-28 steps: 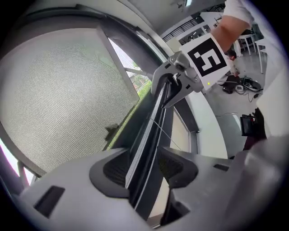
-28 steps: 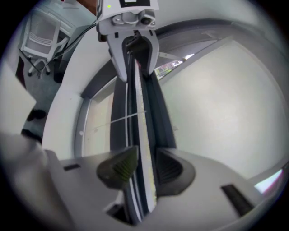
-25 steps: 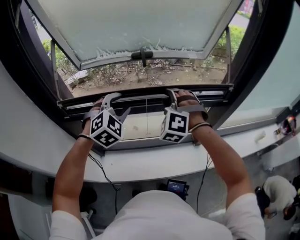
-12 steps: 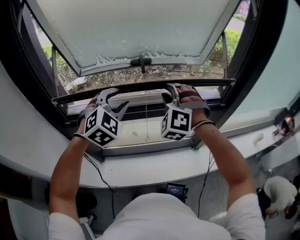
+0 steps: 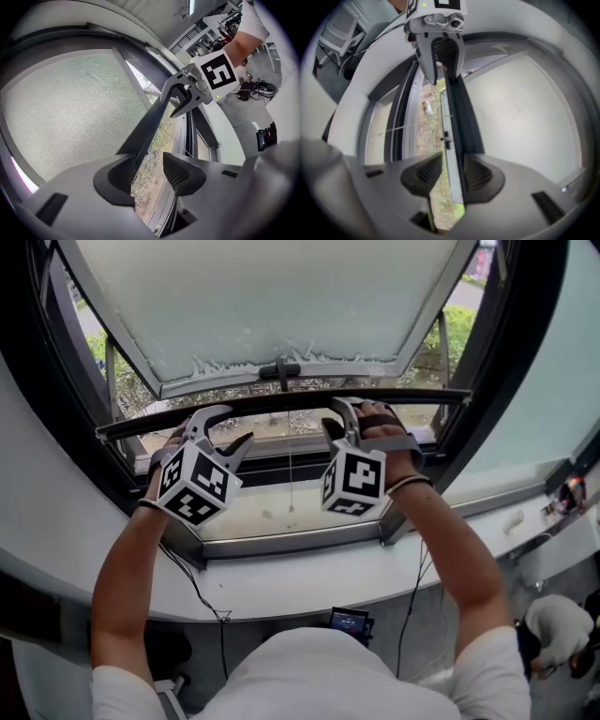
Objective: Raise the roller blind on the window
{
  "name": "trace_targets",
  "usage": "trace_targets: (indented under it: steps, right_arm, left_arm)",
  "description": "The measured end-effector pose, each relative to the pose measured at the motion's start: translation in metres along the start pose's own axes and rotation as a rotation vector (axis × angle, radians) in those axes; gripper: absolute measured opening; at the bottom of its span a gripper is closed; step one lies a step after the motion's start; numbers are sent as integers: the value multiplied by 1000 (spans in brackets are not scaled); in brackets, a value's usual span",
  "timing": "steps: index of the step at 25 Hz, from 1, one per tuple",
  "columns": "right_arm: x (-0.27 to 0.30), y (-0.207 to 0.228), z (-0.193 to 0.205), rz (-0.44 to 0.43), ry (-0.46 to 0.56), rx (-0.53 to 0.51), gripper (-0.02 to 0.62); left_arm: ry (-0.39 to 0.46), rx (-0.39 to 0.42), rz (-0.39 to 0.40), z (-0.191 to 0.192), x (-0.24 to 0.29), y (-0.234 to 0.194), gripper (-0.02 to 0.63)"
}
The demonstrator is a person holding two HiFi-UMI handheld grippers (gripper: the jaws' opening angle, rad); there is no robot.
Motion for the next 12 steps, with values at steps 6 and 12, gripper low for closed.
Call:
trace_targets:
  steps: [6,12]
  right_arm:
    - [-7,28,-4,40,23,18,141]
    - [-9,39,-7,54,21,-10,140]
  left_arm:
    - [24,7,-43,-18,-10,-21,198]
    - [24,24,-56,-25,-13,-29,197]
Point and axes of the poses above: the fingertips, and each gripper's own axes: x forward along the fingers, y to its right, z out of its underside, the point moved 8 cm from there along -x, backward along the fingers, and after that the axes turned 2 degrees about x, right-handed, at the moved point
